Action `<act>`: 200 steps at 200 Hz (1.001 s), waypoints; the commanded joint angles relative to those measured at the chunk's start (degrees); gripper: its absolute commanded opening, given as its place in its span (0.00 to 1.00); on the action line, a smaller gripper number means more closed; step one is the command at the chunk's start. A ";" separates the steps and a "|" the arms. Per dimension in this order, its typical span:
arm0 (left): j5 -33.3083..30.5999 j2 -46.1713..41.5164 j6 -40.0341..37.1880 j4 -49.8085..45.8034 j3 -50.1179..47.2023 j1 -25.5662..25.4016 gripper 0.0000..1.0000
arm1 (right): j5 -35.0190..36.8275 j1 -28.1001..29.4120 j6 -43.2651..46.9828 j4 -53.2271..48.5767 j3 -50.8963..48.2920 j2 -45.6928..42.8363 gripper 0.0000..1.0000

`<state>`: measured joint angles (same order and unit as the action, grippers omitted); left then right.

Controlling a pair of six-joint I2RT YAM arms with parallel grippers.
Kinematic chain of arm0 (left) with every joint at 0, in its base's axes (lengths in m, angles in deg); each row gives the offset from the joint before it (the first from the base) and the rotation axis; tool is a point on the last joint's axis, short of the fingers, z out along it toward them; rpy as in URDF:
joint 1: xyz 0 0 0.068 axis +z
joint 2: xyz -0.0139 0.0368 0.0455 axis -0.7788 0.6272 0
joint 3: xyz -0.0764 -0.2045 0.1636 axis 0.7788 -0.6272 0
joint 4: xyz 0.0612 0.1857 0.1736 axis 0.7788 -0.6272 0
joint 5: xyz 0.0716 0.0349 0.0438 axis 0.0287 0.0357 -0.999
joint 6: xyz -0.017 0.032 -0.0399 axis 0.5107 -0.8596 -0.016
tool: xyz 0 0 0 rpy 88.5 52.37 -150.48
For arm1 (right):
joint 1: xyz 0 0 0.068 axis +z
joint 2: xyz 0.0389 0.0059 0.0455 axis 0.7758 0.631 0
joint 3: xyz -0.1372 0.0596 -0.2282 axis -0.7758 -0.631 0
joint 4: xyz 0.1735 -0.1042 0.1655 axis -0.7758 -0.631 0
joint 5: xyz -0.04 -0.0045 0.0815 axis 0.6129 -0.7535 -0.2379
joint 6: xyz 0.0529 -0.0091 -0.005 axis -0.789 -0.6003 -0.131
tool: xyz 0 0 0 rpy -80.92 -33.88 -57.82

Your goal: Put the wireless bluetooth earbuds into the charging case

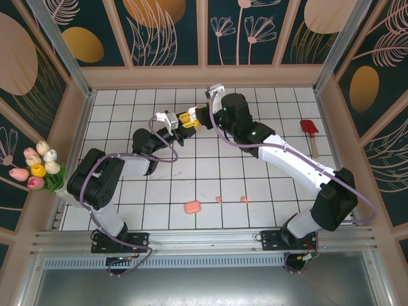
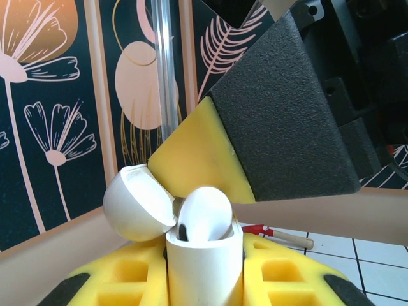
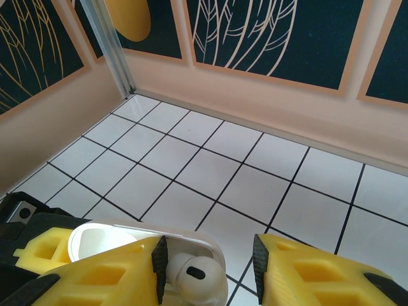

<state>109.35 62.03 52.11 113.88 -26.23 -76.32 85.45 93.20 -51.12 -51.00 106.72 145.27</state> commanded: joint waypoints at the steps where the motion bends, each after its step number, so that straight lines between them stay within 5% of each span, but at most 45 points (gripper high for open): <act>1: 3.61 -0.45 -1.57 4.54 0.86 -1.37 0.00 | -2.13 -0.31 -1.75 0.03 1.40 0.48 0.43; 200: 3.32 -0.01 -1.32 4.23 0.85 -1.37 0.00 | -6.43 -0.75 -6.38 1.22 3.58 -0.21 0.49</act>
<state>109.16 62.03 51.67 115.22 -26.23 -76.34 82.46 92.42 -55.58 -52.44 108.22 145.27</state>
